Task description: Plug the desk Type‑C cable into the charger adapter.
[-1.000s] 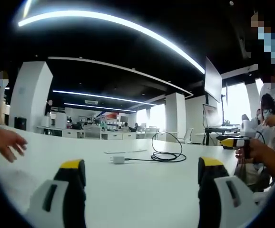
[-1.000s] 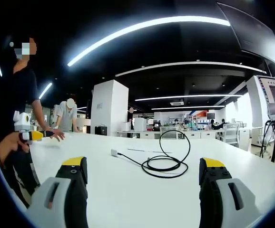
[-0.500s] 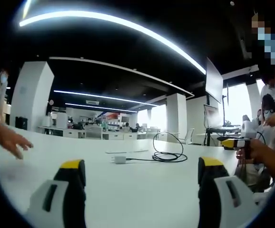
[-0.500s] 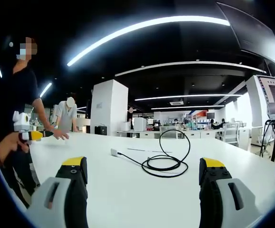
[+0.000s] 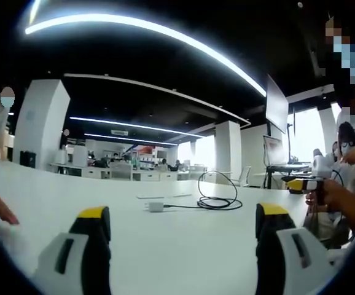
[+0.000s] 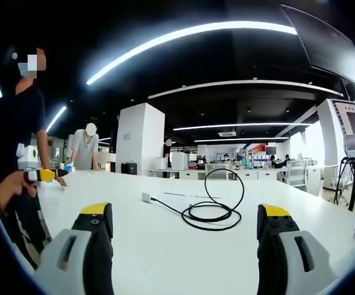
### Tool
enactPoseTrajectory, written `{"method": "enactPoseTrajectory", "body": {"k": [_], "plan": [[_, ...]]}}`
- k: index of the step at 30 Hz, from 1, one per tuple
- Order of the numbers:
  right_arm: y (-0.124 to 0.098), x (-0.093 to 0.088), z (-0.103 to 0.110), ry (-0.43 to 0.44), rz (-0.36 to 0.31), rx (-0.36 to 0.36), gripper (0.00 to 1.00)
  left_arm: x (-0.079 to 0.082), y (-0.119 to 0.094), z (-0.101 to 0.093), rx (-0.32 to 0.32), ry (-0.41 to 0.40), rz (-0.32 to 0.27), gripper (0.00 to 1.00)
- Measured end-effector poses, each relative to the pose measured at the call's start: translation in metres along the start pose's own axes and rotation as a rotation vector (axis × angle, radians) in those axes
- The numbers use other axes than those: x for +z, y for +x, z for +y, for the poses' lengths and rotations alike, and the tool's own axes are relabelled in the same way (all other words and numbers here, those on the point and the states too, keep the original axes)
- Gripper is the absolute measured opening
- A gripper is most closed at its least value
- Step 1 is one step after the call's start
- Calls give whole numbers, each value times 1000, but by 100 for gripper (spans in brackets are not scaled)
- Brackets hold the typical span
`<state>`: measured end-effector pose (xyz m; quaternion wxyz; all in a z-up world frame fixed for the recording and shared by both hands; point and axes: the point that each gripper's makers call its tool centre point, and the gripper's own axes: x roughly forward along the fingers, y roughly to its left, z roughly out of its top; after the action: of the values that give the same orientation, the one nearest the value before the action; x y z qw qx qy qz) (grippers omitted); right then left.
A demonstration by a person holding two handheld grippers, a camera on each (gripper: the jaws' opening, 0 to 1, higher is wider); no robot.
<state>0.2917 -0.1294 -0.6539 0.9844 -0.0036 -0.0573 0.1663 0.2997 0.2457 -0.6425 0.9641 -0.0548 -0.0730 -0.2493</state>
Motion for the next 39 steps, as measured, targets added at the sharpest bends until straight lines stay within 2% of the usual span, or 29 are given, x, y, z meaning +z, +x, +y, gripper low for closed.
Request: {"method": "enactPoseTrajectory", "body": {"k": [39], "plan": [[1,3,-1,3,-7,6,100,2,2,-2,1,4,-1,100]]}}
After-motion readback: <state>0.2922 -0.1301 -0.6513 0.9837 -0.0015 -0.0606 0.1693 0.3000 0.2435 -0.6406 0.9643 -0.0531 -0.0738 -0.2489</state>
